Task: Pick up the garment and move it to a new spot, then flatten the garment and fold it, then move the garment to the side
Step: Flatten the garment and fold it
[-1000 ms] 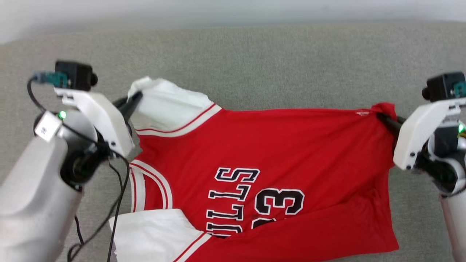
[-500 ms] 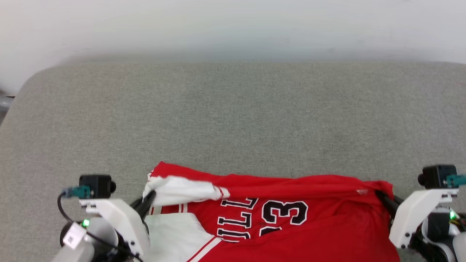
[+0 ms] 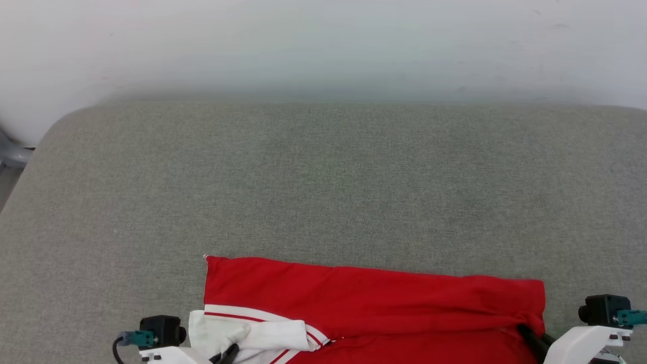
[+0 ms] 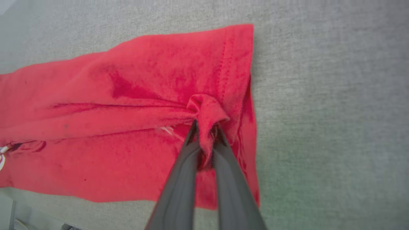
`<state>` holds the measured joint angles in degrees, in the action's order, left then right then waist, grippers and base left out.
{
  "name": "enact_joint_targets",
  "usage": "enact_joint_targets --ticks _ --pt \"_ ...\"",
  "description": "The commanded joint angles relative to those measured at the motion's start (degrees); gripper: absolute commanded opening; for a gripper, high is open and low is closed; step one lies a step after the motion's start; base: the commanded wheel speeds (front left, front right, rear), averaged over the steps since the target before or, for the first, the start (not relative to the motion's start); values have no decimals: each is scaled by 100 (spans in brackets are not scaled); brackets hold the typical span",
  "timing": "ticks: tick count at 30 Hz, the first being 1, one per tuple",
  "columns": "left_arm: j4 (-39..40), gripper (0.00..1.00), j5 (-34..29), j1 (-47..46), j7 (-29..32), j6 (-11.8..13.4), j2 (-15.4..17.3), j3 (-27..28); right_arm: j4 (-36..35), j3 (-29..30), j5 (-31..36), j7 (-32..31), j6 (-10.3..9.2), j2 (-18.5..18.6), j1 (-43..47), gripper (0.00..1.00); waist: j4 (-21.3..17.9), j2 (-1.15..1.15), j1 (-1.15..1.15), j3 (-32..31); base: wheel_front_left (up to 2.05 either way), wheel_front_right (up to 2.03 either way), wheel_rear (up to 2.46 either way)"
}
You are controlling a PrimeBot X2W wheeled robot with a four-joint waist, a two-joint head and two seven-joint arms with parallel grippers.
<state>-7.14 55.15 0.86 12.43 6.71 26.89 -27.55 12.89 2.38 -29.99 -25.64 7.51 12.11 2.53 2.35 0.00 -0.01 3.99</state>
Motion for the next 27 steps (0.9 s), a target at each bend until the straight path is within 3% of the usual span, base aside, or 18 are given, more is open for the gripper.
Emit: enact_joint_targets --ticks 1,2,3,8,13,20,27 --pt "-58 47 -31 5 -63 -31 -68 -33 -61 -4 3 165 -5 -55 63 100 -10 0 1 -27 0 0 0" --pt "-132 94 -53 -25 -115 -85 -91 -46 -104 2 19 316 -5 -80 66 100 -22 0 1 -36 0 0 0" --pt "-195 100 -64 -61 -175 -130 -128 -63 -125 8 24 462 -5 -115 85 100 -28 0 1 -51 0 0 0" --pt "-369 100 -282 -229 -760 -200 -252 32 -353 25 127 1181 -5 -209 162 100 -53 0 1 -165 0 0 0" --pt "-277 100 -588 -337 -1496 -198 -346 144 -481 158 103 1139 -5 -130 248 100 -82 0 1 -340 0 0 0" --pt "-73 100 -1247 -499 -2529 -103 -371 270 -688 639 163 283 -5 104 247 100 -62 0 1 -460 0 0 0" --pt "157 100 -1959 -607 -2761 -66 -556 530 -829 788 252 -699 -5 263 36 100 83 0 1 -397 0 0 0"
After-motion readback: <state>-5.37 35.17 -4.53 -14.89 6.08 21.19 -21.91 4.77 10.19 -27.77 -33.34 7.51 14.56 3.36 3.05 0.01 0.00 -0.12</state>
